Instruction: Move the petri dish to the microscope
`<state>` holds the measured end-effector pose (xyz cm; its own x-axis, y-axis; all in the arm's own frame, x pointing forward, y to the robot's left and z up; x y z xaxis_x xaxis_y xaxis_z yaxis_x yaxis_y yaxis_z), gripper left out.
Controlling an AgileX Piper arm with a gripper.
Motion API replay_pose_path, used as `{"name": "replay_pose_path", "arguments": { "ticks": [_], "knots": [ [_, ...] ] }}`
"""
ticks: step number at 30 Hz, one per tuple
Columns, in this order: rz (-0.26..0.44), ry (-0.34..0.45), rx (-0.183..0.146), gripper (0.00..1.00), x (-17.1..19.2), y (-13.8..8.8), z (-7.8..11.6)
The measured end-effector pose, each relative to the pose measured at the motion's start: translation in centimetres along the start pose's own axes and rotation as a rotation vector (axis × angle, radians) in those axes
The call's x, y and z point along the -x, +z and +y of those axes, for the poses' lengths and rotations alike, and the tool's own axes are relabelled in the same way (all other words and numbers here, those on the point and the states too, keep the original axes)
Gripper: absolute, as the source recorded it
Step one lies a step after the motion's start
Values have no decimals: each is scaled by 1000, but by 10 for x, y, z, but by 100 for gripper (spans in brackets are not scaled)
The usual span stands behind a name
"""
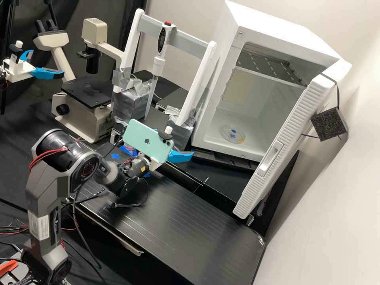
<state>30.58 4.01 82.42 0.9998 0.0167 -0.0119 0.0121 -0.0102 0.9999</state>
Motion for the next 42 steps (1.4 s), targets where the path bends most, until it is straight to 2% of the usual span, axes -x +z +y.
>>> {"name": "replay_pose_path", "arguments": {
  "ticks": [9, 12, 15, 20, 25, 29, 32, 35, 39, 42],
  "knots": [
    [2, 6, 4, 100, 1, 1, 1],
    [18, 16, 17, 100, 6, 9, 6],
    [30, 42, 9, 100, 14, 22, 14],
    [16, 123, -14, 100, 24, 49, 37],
    [-50, 212, -33, 100, 26, 82, 70],
    [-43, 291, -30, 100, 16, 92, 100],
    [-10, 325, -36, 100, 4, 93, 119],
    [34, 297, -49, 100, -15, 93, 132],
    [64, 244, -34, 100, -38, 90, 145],
    [91, 211, -37, 100, -57, 86, 152]
  ]
}}
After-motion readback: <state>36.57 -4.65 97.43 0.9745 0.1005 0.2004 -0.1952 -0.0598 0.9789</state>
